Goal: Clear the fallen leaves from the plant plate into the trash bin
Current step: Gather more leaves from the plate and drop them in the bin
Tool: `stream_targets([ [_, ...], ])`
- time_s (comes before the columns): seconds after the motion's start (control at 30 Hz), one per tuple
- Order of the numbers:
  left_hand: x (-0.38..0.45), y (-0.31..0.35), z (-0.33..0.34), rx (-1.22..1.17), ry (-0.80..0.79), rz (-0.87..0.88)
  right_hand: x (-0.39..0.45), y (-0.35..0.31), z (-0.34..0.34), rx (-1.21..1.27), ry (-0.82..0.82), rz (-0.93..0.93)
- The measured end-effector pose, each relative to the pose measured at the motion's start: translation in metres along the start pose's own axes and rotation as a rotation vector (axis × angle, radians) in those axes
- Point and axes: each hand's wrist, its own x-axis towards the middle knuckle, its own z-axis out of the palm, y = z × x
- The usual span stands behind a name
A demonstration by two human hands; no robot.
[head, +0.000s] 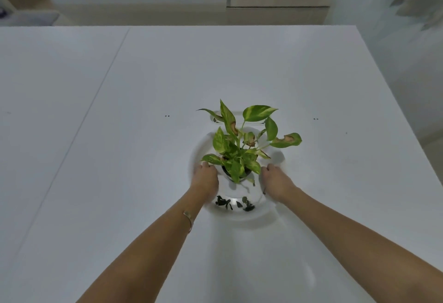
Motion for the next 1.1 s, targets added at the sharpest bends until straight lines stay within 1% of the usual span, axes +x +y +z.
stream_targets([
  [0.03, -0.008, 0.0, 0.005, 0.088, -0.004, 0.027, -0.007, -0.001, 0.007, -0.009, 0.013, -0.004],
  [0.07, -0.016, 0.001, 0.009, 0.124, -0.03, 0.036, -0.014, -0.005, 0.011, -0.024, 0.002, -0.02],
  [0.17, -0.043, 0.011, 0.016, 0.043, -0.039, 0.025, -0.03, -0.011, 0.025, 0.035, -0.003, -0.047],
  [0.27, -0.052, 0.017, 0.022, 0.059, 0.002, 0.027, -0.04, -0.019, 0.03, 0.108, -0.001, -0.072],
  [0.37, -0.052, 0.02, 0.02, 0.037, -0.024, 0.025, -0.043, -0.026, 0.03, 0.181, -0.021, -0.049],
  [0.53, -0.048, 0.02, 0.024, -0.185, -0.017, 0.07, -0.038, -0.044, 0.032, 0.265, 0.03, 0.059],
  [0.73, -0.043, 0.011, 0.027, -0.27, -0.025, 0.141, -0.035, -0.072, 0.049, 0.377, 0.093, 0.105],
  [0.83, -0.038, 0.006, 0.024, -0.396, -0.041, 0.108, -0.032, -0.076, 0.057, 0.38, 0.111, 0.061],
  [0.93, -0.033, -0.004, 0.012, -0.588, -0.065, 0.074, -0.033, -0.076, 0.053, 0.318, 0.096, 0.045],
  [1.0, -0.033, -0.009, 0.006, -0.748, -0.111, 0.014, -0.034, -0.073, 0.049, 0.306, 0.112, 0.017],
  [1.1, -0.034, -0.018, -0.014, -0.91, -0.157, -0.049, -0.036, -0.068, 0.032, 0.279, 0.188, -0.007],
])
